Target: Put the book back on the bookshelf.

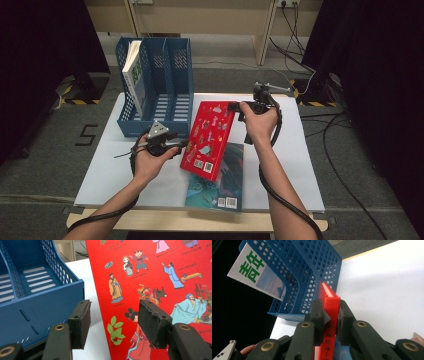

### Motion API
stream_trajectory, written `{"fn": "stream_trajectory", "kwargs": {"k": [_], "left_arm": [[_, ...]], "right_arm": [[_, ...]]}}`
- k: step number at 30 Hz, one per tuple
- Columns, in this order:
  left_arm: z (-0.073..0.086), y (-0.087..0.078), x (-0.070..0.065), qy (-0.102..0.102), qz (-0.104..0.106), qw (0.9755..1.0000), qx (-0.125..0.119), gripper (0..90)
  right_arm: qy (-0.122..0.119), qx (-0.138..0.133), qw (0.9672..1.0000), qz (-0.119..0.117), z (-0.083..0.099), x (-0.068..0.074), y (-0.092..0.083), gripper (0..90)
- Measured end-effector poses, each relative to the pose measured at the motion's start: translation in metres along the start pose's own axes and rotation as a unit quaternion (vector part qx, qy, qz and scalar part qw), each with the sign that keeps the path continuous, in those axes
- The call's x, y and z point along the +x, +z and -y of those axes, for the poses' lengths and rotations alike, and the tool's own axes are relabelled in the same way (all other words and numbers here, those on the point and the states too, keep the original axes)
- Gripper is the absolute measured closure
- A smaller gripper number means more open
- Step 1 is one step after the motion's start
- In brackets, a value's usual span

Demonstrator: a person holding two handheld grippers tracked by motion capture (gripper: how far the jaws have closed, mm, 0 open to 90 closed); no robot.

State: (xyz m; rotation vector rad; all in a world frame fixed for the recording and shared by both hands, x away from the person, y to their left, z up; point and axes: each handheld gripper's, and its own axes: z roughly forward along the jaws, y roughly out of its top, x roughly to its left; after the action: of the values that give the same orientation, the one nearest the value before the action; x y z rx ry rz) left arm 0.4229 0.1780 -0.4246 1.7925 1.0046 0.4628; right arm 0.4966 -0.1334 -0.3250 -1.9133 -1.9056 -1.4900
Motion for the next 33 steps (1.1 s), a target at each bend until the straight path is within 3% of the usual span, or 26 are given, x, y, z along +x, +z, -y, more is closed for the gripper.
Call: {"fn": "stream_trajectory", "kwargs": {"k": [33], "left_arm": [[-0.014, 0.008, -0.01, 0.011, 0.017, 0.9998, -0.004, 42.7]], "right_arm": [[-0.016, -0.033, 0.9993, 0.01, -0.014, 0.011, -0.004, 79.9]]}}
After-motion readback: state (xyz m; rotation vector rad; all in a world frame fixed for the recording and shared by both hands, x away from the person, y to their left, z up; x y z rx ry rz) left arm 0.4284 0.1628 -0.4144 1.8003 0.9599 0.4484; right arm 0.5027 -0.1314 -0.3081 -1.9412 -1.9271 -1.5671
